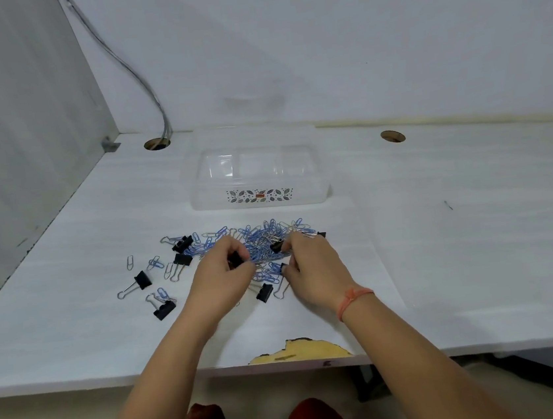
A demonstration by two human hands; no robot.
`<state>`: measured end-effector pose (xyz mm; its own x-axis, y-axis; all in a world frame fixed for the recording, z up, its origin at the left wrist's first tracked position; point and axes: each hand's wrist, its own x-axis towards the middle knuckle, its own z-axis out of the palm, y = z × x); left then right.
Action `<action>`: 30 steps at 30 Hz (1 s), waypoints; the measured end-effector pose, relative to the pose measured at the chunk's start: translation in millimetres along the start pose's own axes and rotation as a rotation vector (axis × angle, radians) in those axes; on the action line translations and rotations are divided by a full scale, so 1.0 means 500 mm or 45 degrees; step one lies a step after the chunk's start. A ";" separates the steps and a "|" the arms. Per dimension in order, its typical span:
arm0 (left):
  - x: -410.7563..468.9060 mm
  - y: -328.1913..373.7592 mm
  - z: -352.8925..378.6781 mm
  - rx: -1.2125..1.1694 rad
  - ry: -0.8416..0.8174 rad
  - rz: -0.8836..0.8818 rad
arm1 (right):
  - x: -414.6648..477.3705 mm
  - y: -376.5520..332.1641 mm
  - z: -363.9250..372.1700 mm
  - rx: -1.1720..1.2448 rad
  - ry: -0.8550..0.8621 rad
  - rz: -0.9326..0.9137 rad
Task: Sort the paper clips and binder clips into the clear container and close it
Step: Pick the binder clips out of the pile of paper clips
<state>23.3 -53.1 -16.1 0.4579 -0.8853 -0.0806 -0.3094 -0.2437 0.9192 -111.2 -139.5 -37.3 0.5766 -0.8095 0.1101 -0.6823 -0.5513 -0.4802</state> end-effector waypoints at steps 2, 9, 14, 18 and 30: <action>-0.004 -0.001 -0.002 0.152 -0.105 0.044 | -0.001 0.005 -0.005 -0.063 -0.019 -0.028; -0.005 0.003 0.003 0.900 -0.329 0.224 | -0.010 0.005 -0.040 -0.211 -0.149 -0.120; 0.005 -0.003 0.005 0.906 -0.289 0.289 | -0.007 0.001 -0.045 -0.263 -0.169 -0.113; 0.001 0.000 0.000 0.774 -0.213 0.286 | -0.006 0.012 -0.047 -0.090 -0.058 -0.123; 0.007 0.053 0.007 -0.840 0.033 -0.399 | -0.033 0.055 -0.144 1.935 -0.208 0.470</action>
<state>13.6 -64.0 6.7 0.4648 -0.8014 -0.3764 0.4023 -0.1875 0.8961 -171.8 -156.0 10.3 0.5955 -0.7634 -0.2501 0.2237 0.4565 -0.8611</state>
